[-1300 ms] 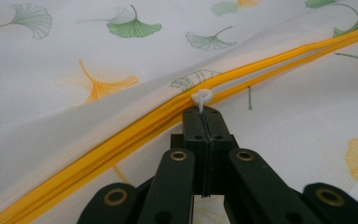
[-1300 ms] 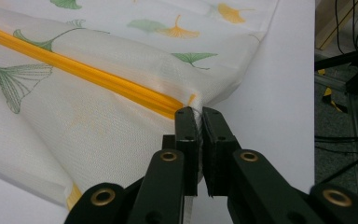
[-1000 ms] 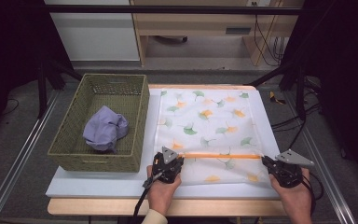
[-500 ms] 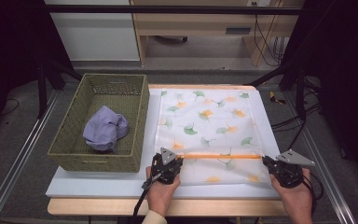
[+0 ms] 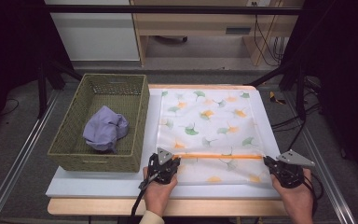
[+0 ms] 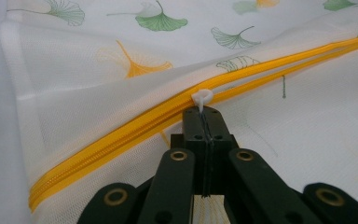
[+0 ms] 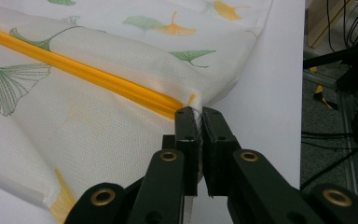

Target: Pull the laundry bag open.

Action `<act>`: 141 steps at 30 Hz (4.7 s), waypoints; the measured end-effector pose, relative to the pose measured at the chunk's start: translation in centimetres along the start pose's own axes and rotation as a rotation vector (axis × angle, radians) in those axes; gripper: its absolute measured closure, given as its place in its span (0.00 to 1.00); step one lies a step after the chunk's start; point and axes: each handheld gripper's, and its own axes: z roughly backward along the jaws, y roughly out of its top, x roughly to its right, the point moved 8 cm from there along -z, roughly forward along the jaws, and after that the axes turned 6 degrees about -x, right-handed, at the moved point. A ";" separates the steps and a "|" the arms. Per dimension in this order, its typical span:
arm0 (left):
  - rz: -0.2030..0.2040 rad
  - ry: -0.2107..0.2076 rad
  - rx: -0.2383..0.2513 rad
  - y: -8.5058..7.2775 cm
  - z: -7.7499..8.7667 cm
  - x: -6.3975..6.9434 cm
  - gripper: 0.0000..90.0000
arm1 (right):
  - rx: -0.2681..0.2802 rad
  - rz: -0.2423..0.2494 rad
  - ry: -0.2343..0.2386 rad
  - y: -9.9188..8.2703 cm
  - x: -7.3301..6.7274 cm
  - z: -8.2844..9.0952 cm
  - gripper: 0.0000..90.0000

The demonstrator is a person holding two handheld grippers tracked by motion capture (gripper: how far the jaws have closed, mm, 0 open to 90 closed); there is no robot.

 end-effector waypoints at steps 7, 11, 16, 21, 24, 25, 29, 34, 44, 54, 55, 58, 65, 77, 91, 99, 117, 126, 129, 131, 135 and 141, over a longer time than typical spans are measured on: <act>0.004 0.002 0.003 -0.3 0.1 -0.2 1.00 | -0.002 0.001 0.005 -0.1 0.0 -0.1 0.96; 0.004 0.006 0.004 -0.3 0.2 -0.2 1.00 | -0.003 0.004 0.006 -0.1 0.0 -0.1 0.96; 0.005 0.007 0.006 -0.3 0.3 -0.3 1.00 | -0.005 0.005 0.004 -0.1 0.0 -0.1 0.96; 0.009 0.010 0.010 -0.4 0.3 -0.5 1.00 | -0.006 0.006 0.004 -0.1 0.0 -0.1 0.96; 0.011 0.011 0.008 -0.6 0.5 -0.6 1.00 | -0.006 0.004 0.005 -0.1 0.0 -0.1 0.96; 0.012 0.013 0.010 -0.6 0.5 -0.7 1.00 | -0.005 0.004 0.005 -0.1 0.0 -0.1 0.96; 0.016 0.016 0.013 -0.6 0.6 -0.8 1.00 | -0.007 0.004 0.005 -0.2 0.0 -0.1 0.96; 0.018 0.015 0.013 -0.7 0.6 -0.8 1.00 | -0.009 0.007 0.005 -0.2 0.0 -0.1 0.96; 0.018 0.026 0.015 -1.0 0.8 -1.1 1.00 | -0.009 0.005 0.003 -0.2 0.0 -0.1 0.96; 0.030 0.043 0.027 -1.3 1.4 -1.9 1.00 | -0.011 0.005 -0.002 -0.2 0.1 -0.1 0.96; 0.030 0.043 0.027 -1.3 1.4 -1.9 1.00 | -0.011 0.005 -0.002 -0.2 0.1 -0.1 0.96; 0.034 0.049 0.025 -1.4 1.6 -2.3 1.00 | -0.013 0.001 -0.004 -0.2 0.1 -0.1 0.96; 0.027 0.050 0.027 -1.6 1.7 -2.3 1.00 | -0.015 0.003 -0.002 -0.2 0.0 -0.1 0.96; 0.036 0.064 0.018 -2.3 1.9 -2.9 1.00 | -0.021 0.003 -0.011 -0.4 0.1 -0.1 0.96; 0.036 0.093 0.006 -3.2 2.3 -3.8 1.00 | -0.023 0.000 -0.006 -0.5 0.2 -0.1 0.96; 0.050 0.108 0.015 -3.6 2.7 -4.5 1.00 | -0.027 0.003 -0.011 -0.6 0.2 -0.1 0.96; 0.060 0.098 0.009 -3.7 2.4 -4.3 1.00 | -0.041 -0.001 -0.003 -0.8 0.1 -0.2 0.96; 0.048 0.098 -0.002 -3.6 2.2 -3.9 1.00 | -0.041 -0.002 0.008 -0.8 -0.1 -0.3 0.96; 0.058 0.091 0.010 -3.4 2.1 -3.6 0.99 | -0.046 -0.004 0.014 -1.0 0.0 -0.4 0.95; 0.068 0.071 0.013 -3.4 2.1 -3.3 0.97 | -0.048 -0.011 0.021 -1.1 -0.1 -0.5 0.94; 0.069 0.062 0.028 -3.2 2.1 -2.8 0.89 | -0.036 -0.008 0.020 -1.0 0.0 -0.3 0.89; 0.060 0.054 0.045 -3.0 2.1 -2.1 0.80 | -0.005 -0.028 0.009 -0.8 0.2 0.1 0.80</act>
